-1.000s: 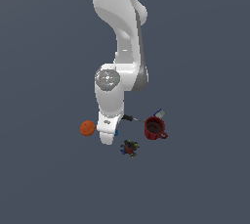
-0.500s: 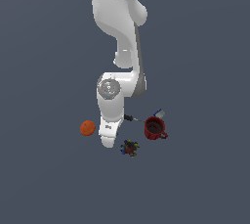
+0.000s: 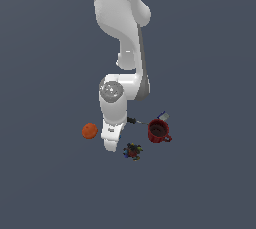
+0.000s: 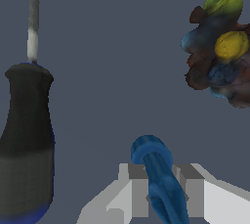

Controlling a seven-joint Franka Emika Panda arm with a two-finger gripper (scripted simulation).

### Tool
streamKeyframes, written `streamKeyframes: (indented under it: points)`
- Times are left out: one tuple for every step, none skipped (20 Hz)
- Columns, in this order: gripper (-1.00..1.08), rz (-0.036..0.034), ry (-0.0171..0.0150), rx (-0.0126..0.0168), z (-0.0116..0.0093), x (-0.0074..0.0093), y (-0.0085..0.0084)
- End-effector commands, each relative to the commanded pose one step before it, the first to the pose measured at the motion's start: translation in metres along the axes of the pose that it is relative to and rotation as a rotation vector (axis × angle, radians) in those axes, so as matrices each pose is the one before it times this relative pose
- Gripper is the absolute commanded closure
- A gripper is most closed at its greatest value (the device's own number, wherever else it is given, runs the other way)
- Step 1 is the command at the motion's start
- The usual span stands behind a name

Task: Pick up a designated object from a clutter of objects.

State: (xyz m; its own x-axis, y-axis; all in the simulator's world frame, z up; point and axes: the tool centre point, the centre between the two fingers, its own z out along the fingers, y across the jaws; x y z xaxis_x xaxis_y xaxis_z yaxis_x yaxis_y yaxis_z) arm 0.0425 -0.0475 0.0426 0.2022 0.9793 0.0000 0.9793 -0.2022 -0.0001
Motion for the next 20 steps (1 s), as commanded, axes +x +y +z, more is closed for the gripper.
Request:
streamKeyframes:
  points:
    - [1.08,0.00001,-0.00001,-0.00009,0.00009,-0.00002,0.00004]
    - [1.08,0.0,0.0,0.0,-0.00005,0.0,0.0]
    - [1.08,0.0,0.0,0.0,-0.00019,0.00006,-0.00011]
    - [1.08,0.0,0.0,0.0,-0.00058,0.00019,-0.00032]
    - [1.08,0.0,0.0,0.0,-0.00096,0.00032,-0.00054]
    - [1.08,0.0,0.0,0.0,-0.00135,0.00045,-0.00075]
    - [1.08,0.0,0.0,0.0,-0.00173,0.00058,-0.00097]
    - [1.08,0.0,0.0,0.0,-0.00212,0.00071,-0.00118]
    - [1.08,0.0,0.0,0.0,-0.00251,0.00084,-0.0014]
    - [1.08,0.0,0.0,0.0,-0.0029,0.00097,-0.00161]
    - [1.08,0.00002,-0.00048,-0.00008,-0.0033,0.00112,-0.00183]
    - [1.08,0.0,0.0,0.0,-0.00368,0.00123,-0.00205]
    - [1.08,0.0,0.0,0.0,-0.00408,0.00136,-0.00226]
    - [1.08,0.0,0.0,0.0,-0.00447,0.0015,-0.00248]
    - [1.08,0.0,0.0,0.0,-0.00487,0.00163,-0.0027]
    - [1.08,-0.00015,-0.00046,-0.00003,-0.00525,0.00188,-0.00293]
    - [1.08,0.0,0.0,0.0,-0.00567,0.00189,-0.00313]
    - [1.08,0.0,0.0,0.0,-0.00608,0.00203,-0.00335]
    - [1.08,-0.00011,-0.00047,-0.00005,-0.00647,0.00227,-0.00358]
    - [1.08,0.0,0.0,0.0,-0.00691,0.0023,-0.00379]
